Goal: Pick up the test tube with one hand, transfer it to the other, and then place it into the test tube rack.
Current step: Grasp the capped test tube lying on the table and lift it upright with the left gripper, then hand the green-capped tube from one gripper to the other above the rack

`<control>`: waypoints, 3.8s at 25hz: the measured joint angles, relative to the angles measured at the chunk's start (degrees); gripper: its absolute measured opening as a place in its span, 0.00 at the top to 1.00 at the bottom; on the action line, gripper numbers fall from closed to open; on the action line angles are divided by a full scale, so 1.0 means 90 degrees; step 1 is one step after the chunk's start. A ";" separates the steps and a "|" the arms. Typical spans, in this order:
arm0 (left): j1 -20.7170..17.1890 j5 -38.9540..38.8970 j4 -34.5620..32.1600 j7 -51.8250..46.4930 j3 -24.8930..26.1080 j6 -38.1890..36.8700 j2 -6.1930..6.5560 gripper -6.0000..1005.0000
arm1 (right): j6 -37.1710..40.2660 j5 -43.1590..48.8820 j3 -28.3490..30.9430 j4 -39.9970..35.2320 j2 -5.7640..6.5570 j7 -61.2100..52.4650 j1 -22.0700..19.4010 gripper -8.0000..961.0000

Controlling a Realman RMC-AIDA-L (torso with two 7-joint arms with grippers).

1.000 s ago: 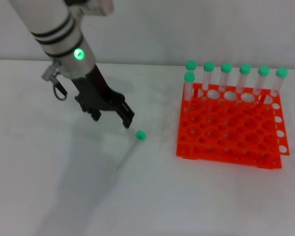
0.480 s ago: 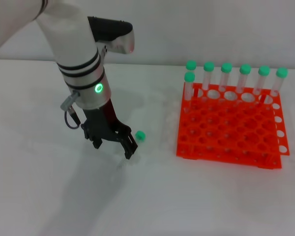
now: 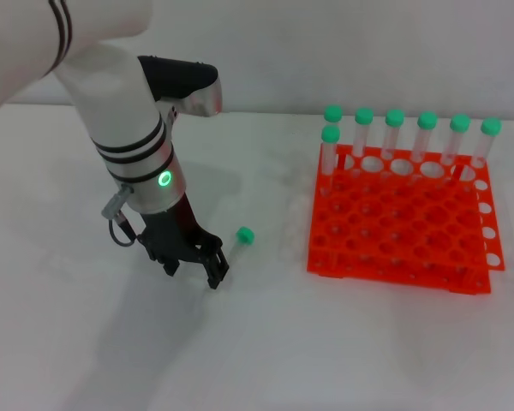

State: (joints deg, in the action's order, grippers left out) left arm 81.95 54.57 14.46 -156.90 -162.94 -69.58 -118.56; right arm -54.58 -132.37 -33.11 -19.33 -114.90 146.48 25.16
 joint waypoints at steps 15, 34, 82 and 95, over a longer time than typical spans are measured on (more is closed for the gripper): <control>-0.0072 -0.0022 -0.0424 -0.0003 -0.0001 0.0426 -0.0022 0.42 | 0.0009 0.0021 -0.0023 0.0006 -0.0006 0.0004 0.0017 0.12; -0.0076 0.0049 -0.0656 -0.0028 -0.0001 0.0467 -0.0034 0.70 | 0.0000 0.0003 0.0037 0.0010 0.0004 0.0004 -0.0036 0.12; -0.3352 -1.2167 -0.2473 1.2424 0.0009 0.0530 -0.0114 0.80 | -0.2273 0.2255 -0.0284 -0.0431 0.1165 -0.4031 -0.0125 0.12; -0.2478 -1.0997 -0.3706 1.4474 0.0028 0.1966 -0.0197 0.80 | -0.4329 0.4253 -0.0377 -0.1449 0.1038 -0.4712 0.0374 0.12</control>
State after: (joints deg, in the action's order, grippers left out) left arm 59.65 -44.40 -18.90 -26.63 -162.69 -51.89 -120.33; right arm -93.54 -94.10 -36.50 -32.37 -105.56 104.07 28.52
